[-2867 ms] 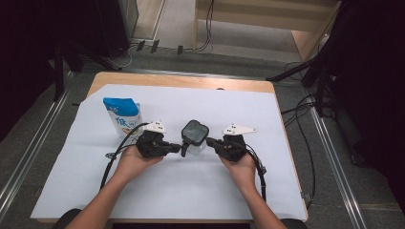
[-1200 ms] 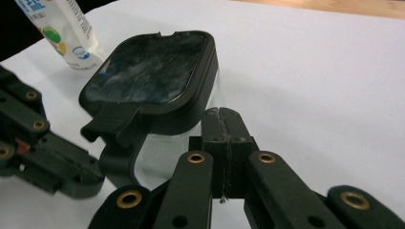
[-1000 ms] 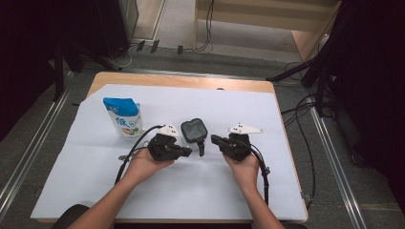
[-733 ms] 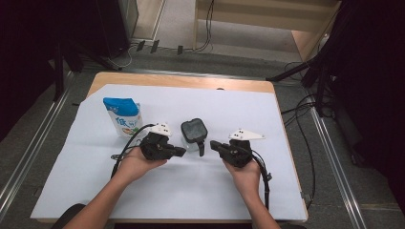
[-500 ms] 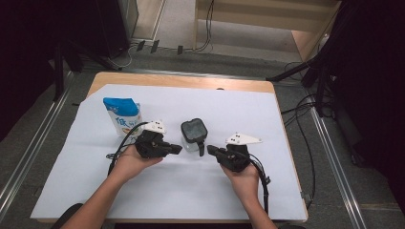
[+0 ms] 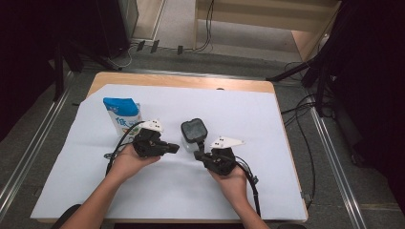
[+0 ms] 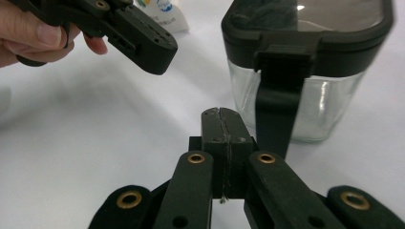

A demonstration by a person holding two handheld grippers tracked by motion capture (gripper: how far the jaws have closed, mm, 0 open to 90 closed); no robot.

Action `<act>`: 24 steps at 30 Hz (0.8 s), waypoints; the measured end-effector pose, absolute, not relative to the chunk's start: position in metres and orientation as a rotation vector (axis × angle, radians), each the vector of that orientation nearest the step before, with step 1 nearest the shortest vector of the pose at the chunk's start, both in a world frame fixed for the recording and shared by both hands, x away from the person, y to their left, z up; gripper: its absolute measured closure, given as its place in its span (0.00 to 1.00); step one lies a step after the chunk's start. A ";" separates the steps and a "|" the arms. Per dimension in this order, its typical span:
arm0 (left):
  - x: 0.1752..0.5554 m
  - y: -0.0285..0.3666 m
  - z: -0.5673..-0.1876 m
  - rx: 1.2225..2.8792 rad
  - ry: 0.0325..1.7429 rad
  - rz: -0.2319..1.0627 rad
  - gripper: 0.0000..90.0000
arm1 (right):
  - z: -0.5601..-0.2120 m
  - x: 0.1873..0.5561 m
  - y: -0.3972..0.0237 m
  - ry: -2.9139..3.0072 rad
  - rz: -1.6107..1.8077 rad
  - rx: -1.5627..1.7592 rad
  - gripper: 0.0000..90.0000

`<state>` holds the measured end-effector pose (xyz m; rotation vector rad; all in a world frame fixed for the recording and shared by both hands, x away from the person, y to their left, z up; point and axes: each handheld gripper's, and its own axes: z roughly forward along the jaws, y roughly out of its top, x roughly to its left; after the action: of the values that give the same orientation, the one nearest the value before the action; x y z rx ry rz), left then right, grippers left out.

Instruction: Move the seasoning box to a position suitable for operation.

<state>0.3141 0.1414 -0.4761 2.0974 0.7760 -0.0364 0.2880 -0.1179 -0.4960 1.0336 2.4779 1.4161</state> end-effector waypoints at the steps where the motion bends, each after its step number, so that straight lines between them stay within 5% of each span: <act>1: 0.314 0.142 -0.476 2.099 0.777 -0.033 1.00 | -0.497 0.289 -0.117 2.481 1.411 1.029 1.00; 13: 0.315 0.145 -0.476 2.094 0.771 -0.017 1.00 | -0.500 0.295 -0.118 2.479 1.387 1.046 1.00; 24: 0.316 0.147 -0.478 2.103 0.791 0.003 0.74 | -0.501 0.297 -0.123 2.475 1.389 1.071 1.00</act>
<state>0.3162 0.1473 -0.4776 2.1026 0.7905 0.0026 0.2970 -0.1226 -0.5007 1.0710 2.4750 1.3891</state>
